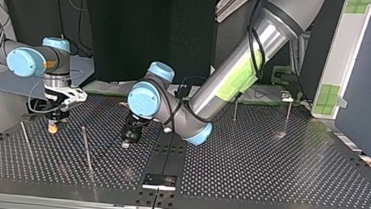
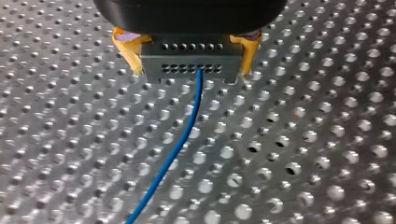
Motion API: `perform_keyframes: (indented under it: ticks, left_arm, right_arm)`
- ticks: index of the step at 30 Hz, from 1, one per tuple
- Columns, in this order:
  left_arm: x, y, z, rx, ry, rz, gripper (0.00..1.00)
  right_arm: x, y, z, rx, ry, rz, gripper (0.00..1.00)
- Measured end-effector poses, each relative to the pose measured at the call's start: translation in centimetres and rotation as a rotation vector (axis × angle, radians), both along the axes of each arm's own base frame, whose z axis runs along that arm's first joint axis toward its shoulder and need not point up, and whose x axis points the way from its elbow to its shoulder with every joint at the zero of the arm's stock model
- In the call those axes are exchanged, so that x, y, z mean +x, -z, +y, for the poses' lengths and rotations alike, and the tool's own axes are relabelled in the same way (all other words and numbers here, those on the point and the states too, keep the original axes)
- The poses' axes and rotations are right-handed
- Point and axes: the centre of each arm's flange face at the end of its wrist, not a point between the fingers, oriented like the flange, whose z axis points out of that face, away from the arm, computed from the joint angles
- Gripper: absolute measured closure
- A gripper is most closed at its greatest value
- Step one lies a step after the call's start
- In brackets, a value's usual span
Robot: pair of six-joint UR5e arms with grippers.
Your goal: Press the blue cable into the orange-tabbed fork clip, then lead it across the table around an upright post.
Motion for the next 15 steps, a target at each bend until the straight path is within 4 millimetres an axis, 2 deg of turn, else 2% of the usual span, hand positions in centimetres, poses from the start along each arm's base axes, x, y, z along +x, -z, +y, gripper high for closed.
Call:
perform_keyframes:
  ticks: [3, 5, 6, 7, 8, 11, 13, 14, 15]
  left_arm:
    - [-0.01, 0.15, 0.01, 0.001, 0.001, 0.001, 0.95]
    - [0.0, 0.18, 0.02, 0.001, 0.001, 0.001, 0.75]
    - [0.0, 0.2, 0.04, 0.002, 0.0, 0.001, 0.75]
    - [0.0, 0.22, 0.05, 0.002, -0.001, 0.002, 0.65]
    - [0.0, 0.23, 0.08, 0.003, -0.003, 0.003, 0.61]
    - [0.03, 0.26, 0.19, 0.008, -0.013, 0.004, 0.55]
    - [-0.01, 0.29, 0.17, 0.014, -0.01, 0.003, 0.55]
    - [-0.03, 0.31, 0.17, 0.017, -0.008, 0.003, 0.61]
    - [-0.03, 0.33, 0.22, 0.021, -0.01, 0.005, 0.61]
  right_arm:
    - [0.17, 0.66, -0.06, 0.009, -0.004, 0.005, 1.0]
    - [0.28, 0.94, -0.06, 0.013, -0.006, 0.008, 1.0]
    - [0.32, 1.01, -0.05, 0.014, -0.007, 0.009, 1.0]
    - [0.37, 1.08, -0.04, 0.015, -0.008, 0.01, 1.0]
    - [0.39, 1.12, -0.04, 0.015, -0.008, 0.011, 1.0]
    - [0.47, 1.22, -0.02, 0.016, -0.01, 0.014, 1.0]
    - [0.49, 1.25, -0.01, 0.016, -0.01, 0.016, 1.0]
    - [0.51, 1.25, -0.01, 0.015, -0.01, 0.016, 1.0]
    - [0.54, 1.27, -0.01, 0.015, -0.011, 0.017, 1.0]
